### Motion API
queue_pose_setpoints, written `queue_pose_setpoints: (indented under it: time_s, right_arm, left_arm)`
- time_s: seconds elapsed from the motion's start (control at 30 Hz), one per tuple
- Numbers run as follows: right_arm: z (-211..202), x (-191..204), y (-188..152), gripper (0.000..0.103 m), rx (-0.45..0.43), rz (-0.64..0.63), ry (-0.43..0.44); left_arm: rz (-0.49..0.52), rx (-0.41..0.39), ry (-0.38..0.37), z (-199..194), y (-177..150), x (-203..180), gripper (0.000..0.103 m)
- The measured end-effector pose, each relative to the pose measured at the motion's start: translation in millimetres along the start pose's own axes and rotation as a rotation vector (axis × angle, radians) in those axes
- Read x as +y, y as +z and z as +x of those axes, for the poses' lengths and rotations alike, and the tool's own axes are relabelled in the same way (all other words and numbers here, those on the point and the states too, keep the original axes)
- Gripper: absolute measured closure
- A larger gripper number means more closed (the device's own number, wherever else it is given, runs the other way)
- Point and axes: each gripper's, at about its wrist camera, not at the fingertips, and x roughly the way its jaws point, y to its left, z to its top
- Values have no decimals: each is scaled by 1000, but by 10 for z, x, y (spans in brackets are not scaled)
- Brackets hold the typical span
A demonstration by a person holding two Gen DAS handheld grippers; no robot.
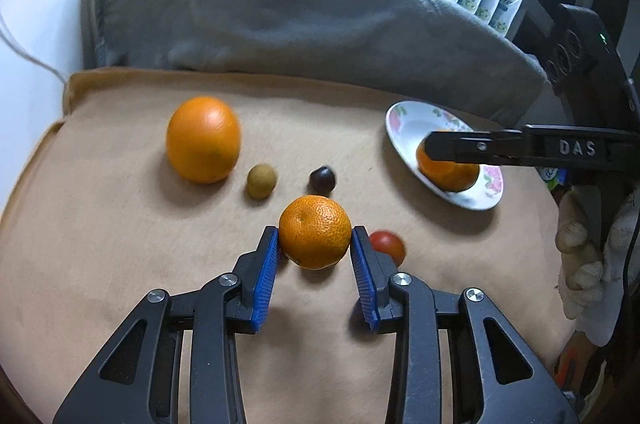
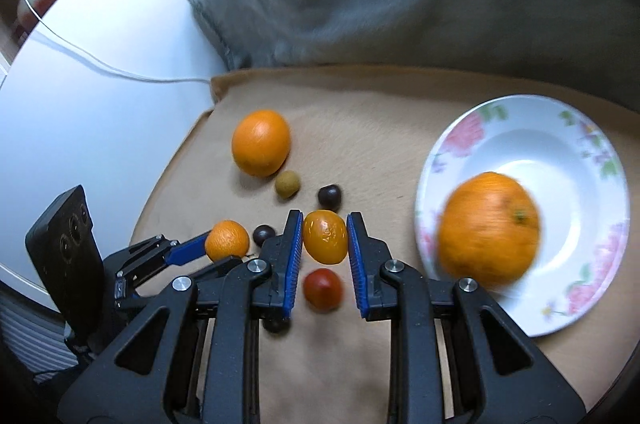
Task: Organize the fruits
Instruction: 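Carry both fruits over the plate and open both grippers to release them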
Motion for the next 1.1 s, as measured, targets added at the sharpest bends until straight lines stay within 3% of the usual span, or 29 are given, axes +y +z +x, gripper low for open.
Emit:
queue_pose_setpoints:
  time_s: [0.43, 0.8, 1.1]
  right_arm:
    - [-660, -637, -121, 80, -121, 71, -137]
    - [-604, -899, -275, 80, -112, 64, -218]
    - [-558, -955, -323, 80, -102, 36, -230]
  left_arm:
    - [56, -7, -78, 249, 429, -380, 68]
    - [87, 22, -134, 540, 716, -732, 68]
    - [112, 54, -161, 757, 866, -970, 68]
